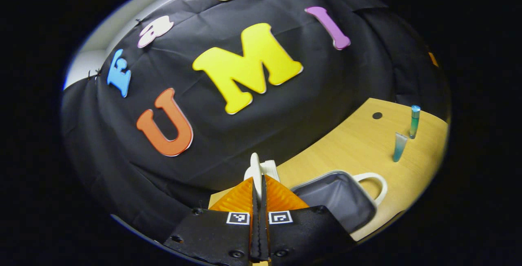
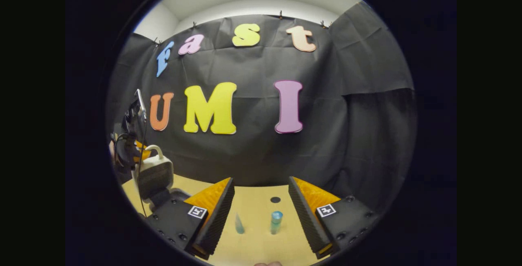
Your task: First open the suitcase, pack the skin care products into it, and then close the suitcase.
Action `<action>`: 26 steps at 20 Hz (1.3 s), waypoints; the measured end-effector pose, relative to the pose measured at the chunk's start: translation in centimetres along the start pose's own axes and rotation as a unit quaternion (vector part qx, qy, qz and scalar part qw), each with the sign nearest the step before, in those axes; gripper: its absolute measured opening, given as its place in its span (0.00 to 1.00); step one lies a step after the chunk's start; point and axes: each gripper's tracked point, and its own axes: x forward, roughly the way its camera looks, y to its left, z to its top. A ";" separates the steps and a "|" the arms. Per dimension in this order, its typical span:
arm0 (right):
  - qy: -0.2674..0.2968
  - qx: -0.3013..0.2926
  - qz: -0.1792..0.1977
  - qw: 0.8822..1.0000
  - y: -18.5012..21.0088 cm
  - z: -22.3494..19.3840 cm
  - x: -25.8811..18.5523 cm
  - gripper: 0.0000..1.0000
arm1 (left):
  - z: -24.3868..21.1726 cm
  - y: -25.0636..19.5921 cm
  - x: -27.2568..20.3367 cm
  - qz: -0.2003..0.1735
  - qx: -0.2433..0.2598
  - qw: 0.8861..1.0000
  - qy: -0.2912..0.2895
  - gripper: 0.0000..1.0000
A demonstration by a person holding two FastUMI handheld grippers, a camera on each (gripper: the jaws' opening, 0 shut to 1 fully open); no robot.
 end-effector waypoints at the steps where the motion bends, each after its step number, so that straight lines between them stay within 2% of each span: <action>1: -0.001 -0.004 0.003 1.000 1.0 0.2 0.0 0.79 | -1.1 2.4 0.4 0.006 -0.016 1.000 0.001 0.03; 4: 0.003 -0.014 0.010 1.000 3.7 0.4 -0.3 0.79 | -5.2 7.6 1.4 0.024 -0.052 0.998 0.002 0.03; 7: 0.012 -0.035 0.018 0.999 6.3 0.2 -0.5 0.79 | -10.4 11.2 2.6 0.030 -0.112 0.993 0.010 0.03; 11: 0.022 -0.064 0.026 0.997 9.3 -0.4 -0.2 0.79 | -18.7 13.4 4.6 0.039 -0.178 0.982 0.055 0.03; 15: 0.041 -0.087 0.041 0.995 11.8 -1.7 -0.4 0.79 | -26.5 12.5 6.4 0.027 -0.224 0.969 0.100 0.04; 19: 0.061 -0.120 0.050 0.990 12.7 -2.7 -0.4 0.79 | -31.2 10.8 8.2 0.014 -0.287 0.949 0.128 0.04; 20: 0.064 -0.122 0.050 0.989 12.7 -2.8 -0.3 0.79 | -32.1 10.4 8.5 0.011 -0.302 0.943 0.139 0.04; 21: 0.065 -0.122 0.051 0.989 12.8 -2.7 -0.2 0.79 | -33.2 9.8 8.7 0.010 -0.312 0.938 0.149 0.11; 22: 0.066 -0.122 0.051 0.989 12.9 -2.6 -0.3 0.79 | -33.8 9.5 8.7 0.011 -0.319 0.935 0.156 0.05; 25: 0.067 -0.117 0.050 0.990 13.2 -2.7 -0.1 0.79 | -34.2 9.4 8.8 0.015 -0.331 0.931 0.154 0.07; 26: 0.069 -0.114 0.051 0.990 13.3 -2.8 -0.1 0.79 | -34.5 9.3 8.7 0.017 -0.329 0.931 0.159 0.13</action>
